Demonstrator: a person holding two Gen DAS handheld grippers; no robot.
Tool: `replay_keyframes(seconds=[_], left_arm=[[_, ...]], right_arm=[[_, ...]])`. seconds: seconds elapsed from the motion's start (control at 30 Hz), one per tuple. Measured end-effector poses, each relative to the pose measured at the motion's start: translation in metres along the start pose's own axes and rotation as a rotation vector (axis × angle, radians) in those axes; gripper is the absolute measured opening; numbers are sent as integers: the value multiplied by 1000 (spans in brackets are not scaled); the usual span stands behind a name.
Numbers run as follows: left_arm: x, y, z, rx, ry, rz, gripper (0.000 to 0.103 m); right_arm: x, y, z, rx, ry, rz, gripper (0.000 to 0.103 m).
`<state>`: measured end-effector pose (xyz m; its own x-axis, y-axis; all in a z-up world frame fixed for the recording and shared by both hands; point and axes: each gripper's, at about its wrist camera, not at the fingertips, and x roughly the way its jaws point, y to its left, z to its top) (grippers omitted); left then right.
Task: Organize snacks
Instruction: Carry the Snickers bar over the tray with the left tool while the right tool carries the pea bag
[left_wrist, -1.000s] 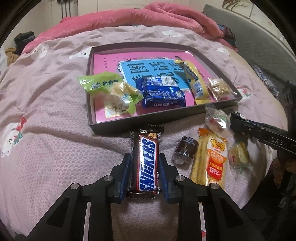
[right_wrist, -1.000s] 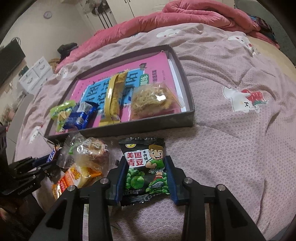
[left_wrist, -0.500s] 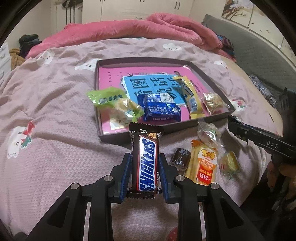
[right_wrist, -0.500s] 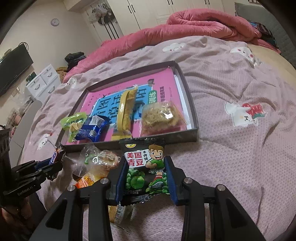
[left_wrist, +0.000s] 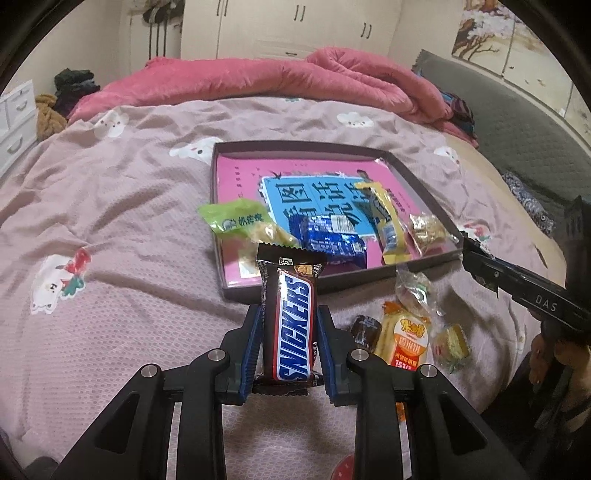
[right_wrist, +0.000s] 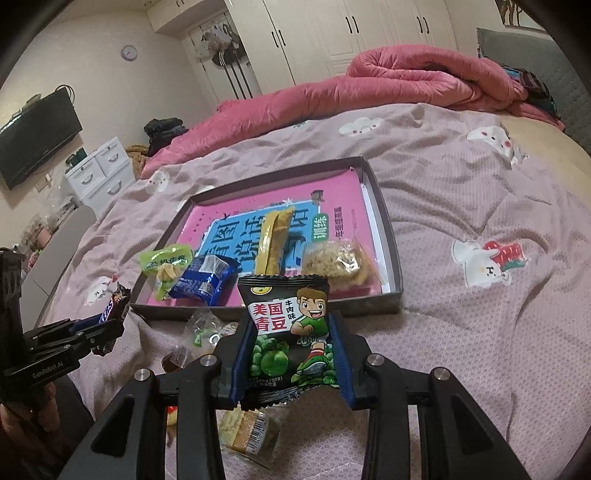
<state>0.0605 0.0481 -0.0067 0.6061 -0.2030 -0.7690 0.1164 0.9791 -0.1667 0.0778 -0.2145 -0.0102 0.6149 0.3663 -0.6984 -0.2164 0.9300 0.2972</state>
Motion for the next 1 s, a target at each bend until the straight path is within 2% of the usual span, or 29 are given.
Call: replay_keyframes(seconds=[0.33,1.0], left_arm=[[-7,-5,5,-1,-48,-10,30],[-8,0,14,-25,-92,-20,30]], right_arm=[[-6,7,6,-21,-53,17,39],[-9,7,15,-20,-111,6,39]])
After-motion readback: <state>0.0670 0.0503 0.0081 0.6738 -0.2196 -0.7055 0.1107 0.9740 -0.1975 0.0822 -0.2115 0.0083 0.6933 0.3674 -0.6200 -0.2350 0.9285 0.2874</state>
